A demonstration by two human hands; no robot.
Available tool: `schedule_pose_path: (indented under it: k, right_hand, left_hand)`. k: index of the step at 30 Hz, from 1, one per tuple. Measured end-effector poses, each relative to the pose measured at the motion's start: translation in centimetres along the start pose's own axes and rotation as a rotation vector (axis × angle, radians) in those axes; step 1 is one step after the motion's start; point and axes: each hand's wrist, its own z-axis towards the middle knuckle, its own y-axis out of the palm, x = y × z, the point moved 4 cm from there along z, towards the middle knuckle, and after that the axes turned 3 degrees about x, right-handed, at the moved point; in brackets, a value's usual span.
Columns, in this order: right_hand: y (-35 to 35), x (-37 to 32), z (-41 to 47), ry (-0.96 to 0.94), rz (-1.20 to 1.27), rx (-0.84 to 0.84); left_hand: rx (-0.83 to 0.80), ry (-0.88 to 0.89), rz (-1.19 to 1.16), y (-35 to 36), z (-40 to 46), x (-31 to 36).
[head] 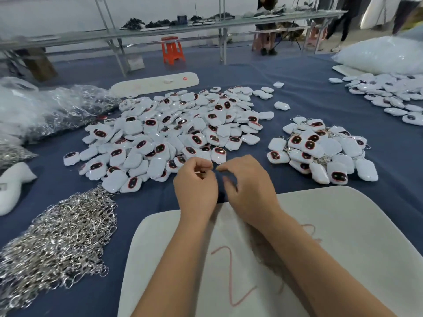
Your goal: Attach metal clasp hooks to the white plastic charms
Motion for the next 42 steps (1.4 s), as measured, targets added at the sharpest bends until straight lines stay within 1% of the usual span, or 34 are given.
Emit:
schedule_pose_path:
  k: [3, 6, 8, 10, 11, 13, 15, 16, 18, 19, 22, 25, 27, 31, 34, 36, 38, 40, 42]
  right_hand:
    - [2.5, -3.1, 0.4, -0.161, -0.029, -0.256]
    - [4.7, -5.0, 1.1, -0.218, -0.180, -0.397]
    - [6.0, -5.9, 1.5, -0.165, -0.293, -0.430]
    - [6.9, -7.1, 1.9, -0.097, -0.333, -0.447]
    - [7.3, -7.6, 2.0, -0.082, -0.353, -0.466]
    - [8.1, -8.5, 2.0, -0.067, -0.394, -0.502]
    - [8.1, -8.6, 1.9, -0.015, -0.433, -0.537]
    - [7.9, -8.4, 2.0, 0.029, -0.441, -0.524]
    - [7.6, -8.1, 2.0, 0.087, -0.456, -0.513]
    - [7.7, -8.2, 2.0, 0.079, -0.464, -0.522]
    - [8.1, -10.1, 1.6, 0.003, -0.373, -0.500]
    - [9.2, -12.5, 0.7, -0.095, -0.286, -0.501]
    - [9.8, -13.2, 0.5, -0.088, -0.171, -0.507]
    - [9.6, -13.0, 1.1, 0.004, 0.139, -0.449]
    - [8.7, -11.9, 1.7, 0.083, 0.375, -0.415]
    - [7.5, -10.2, 2.3, 0.160, 0.455, -0.335]
    - [6.0, -7.8, 2.7, 0.242, 0.493, -0.273]
    - [4.3, -5.4, 2.5, 0.276, 0.499, -0.232]
    - [2.4, -3.2, 2.1, 0.271, 0.442, -0.187]
  left_hand:
    - [0.037, -0.011, 0.086, -2.9, 0.8, -0.5]
    - [0.032, 0.025, 0.285, -6.2, 1.3, -1.3]
    - [0.058, 0.079, 0.473, -9.0, 1.6, -2.1]
    - [0.118, 0.110, 0.673, -12.1, 2.0, -2.8]
    - [0.137, 0.106, 0.793, -13.5, 2.3, -3.2]
    - [0.121, 0.066, 1.000, -16.1, 3.0, -4.0]
    - [0.068, 0.040, 1.073, -17.7, 3.4, -4.5]
    - [0.039, 0.045, 1.074, -18.0, 3.5, -4.6]
    - [0.000, 0.079, 1.044, -18.2, 3.4, -4.6]
    - [-0.019, 0.104, 1.024, -18.0, 3.4, -4.4]
    - [-0.050, 0.124, 0.976, -17.8, 3.1, -4.1]
    - [-0.014, 0.102, 0.939, -17.7, 3.0, -4.0]
    - [-0.016, 0.113, 0.882, -17.6, 2.9, -3.9]
    - [-0.038, 0.106, 0.713, -17.2, 3.3, -3.6]
    - [-0.109, 0.077, 0.574, -15.6, 3.4, -2.8]
    - [-0.142, 0.035, 0.432, -13.6, 3.0, -2.3]
    - [-0.161, -0.047, 0.206, -11.1, 2.1, -2.1]
    - [-0.186, -0.105, 0.000, -8.3, 1.0, -1.9]
    - [-0.223, -0.115, -0.113, -5.7, 0.4, -1.6]
